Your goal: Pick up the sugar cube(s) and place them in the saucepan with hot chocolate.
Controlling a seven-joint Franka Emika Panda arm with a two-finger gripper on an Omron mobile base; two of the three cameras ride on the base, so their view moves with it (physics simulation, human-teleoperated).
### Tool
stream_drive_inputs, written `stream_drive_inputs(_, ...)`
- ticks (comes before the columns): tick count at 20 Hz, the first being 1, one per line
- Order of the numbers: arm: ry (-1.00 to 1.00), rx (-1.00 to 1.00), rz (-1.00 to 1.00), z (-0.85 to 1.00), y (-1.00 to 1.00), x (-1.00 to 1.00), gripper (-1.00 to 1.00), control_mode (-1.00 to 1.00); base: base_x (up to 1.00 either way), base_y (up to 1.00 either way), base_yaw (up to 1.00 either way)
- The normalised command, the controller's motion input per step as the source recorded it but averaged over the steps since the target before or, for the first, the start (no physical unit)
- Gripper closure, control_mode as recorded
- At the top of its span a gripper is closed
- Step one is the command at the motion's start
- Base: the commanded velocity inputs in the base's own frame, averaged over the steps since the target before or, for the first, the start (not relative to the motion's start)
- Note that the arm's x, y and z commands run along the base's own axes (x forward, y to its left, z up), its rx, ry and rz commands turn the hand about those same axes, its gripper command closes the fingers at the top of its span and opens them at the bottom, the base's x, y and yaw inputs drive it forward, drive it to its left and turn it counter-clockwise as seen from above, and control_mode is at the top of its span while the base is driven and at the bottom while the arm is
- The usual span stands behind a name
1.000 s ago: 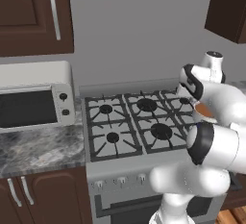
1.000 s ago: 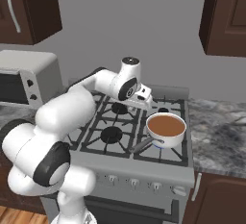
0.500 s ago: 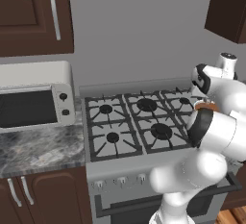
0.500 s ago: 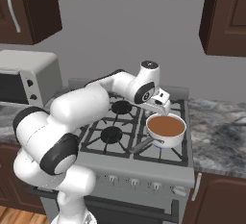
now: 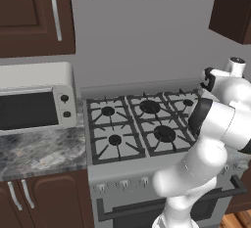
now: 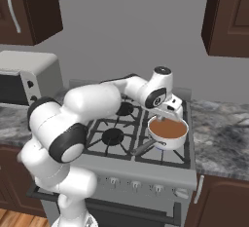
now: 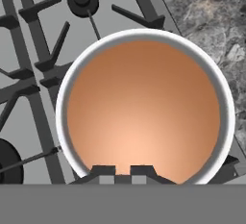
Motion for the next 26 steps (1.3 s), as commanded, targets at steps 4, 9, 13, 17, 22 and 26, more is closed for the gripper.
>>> stream_drive_inputs(4,0.04,0.0,0.0,-0.25,-0.11,-0.03,1.0,-1.0,0.0,0.0,0.0)
stream_drive_inputs(9,0.07,-0.05,0.0,-0.3,0.09,-0.09,1.0,-1.0,0.0,0.0,0.0)
stream_drive_inputs(13,-0.02,-0.02,0.0,-0.12,-0.01,0.0,1.0,-1.0,0.0,0.0,0.0)
stream_drive_inputs(17,-0.05,0.0,0.0,-0.04,-0.09,0.0,1.0,-1.0,0.0,0.0,0.0)
stream_drive_inputs(22,0.0,0.0,0.0,0.0,0.0,0.0,-1.0,-1.0,0.0,0.0,0.0)
stream_drive_inputs(26,0.0,0.0,0.0,0.0,0.0,0.0,-1.0,-1.0,0.0,0.0,0.0)
